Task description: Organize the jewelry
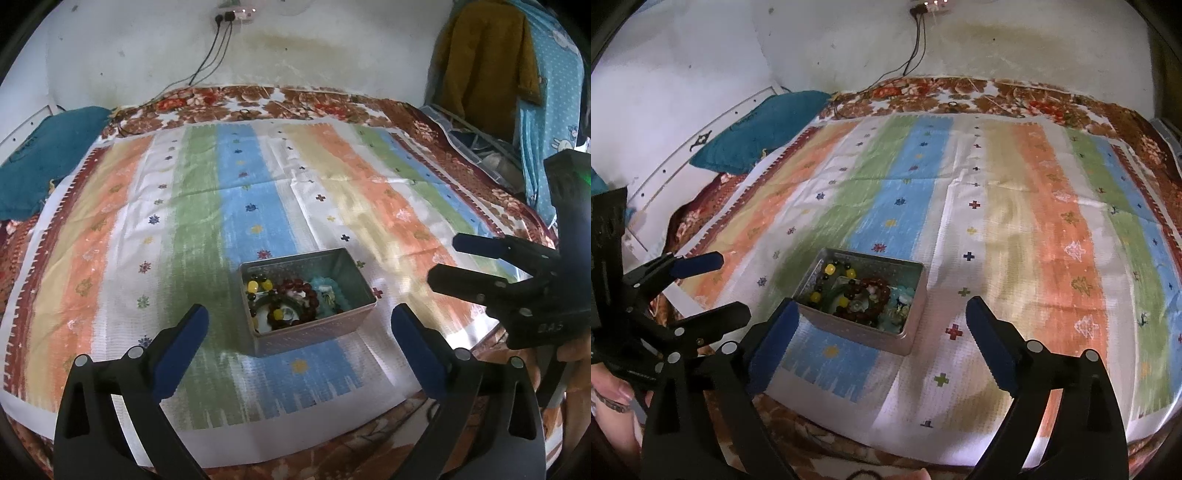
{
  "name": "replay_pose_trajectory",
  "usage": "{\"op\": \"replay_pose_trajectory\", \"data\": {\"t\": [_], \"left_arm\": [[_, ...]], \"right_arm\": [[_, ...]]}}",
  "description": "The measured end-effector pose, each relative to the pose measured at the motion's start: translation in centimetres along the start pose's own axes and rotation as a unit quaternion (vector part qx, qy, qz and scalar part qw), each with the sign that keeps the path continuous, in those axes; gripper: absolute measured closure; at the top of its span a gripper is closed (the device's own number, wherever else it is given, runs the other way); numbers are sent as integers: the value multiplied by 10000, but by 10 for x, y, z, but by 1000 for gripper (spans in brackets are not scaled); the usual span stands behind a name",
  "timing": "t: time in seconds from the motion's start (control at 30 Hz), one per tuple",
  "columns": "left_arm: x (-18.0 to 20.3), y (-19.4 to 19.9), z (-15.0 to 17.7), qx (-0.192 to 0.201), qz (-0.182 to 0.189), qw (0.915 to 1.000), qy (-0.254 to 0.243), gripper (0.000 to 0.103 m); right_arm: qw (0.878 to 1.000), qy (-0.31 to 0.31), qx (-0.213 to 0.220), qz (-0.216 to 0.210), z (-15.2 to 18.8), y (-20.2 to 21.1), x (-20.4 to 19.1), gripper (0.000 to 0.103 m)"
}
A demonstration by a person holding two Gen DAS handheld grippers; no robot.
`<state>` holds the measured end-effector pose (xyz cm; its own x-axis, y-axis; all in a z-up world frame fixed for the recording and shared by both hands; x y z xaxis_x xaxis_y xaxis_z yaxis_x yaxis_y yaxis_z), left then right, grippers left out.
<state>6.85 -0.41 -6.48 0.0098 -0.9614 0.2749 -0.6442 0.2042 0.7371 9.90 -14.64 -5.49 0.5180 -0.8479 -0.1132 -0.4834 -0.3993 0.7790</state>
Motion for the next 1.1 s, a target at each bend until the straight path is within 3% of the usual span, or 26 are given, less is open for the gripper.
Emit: {"op": "replay_pose_trajectory", "data": {"t": [0.3,0.8,1.1], "left_arm": [[-2,12,4,176,-248,9995,23,6],[17,28,9,630,-445,9957,-518,6],[19,30,11,637,-289,9963,-503,6]], "right_arm": [[9997,187,113,75,10,20,-10,7],[9979,115,583,263,18,51,-9,7],[9987,242,397,212,21,44,-16,7]]}}
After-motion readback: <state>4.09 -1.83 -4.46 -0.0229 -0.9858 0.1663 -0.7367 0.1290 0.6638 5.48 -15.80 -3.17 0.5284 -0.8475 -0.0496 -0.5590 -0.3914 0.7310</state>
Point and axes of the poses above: each gripper's, at about its wrist camera, not at the fingertips, and y roughly against the way its jaws point, x to its right, z to its underside, the point moved 6 cm from there along -y, roughly the way its jaws point, and after that the axes turned 11 degrees about y, right-handed, at the moved point
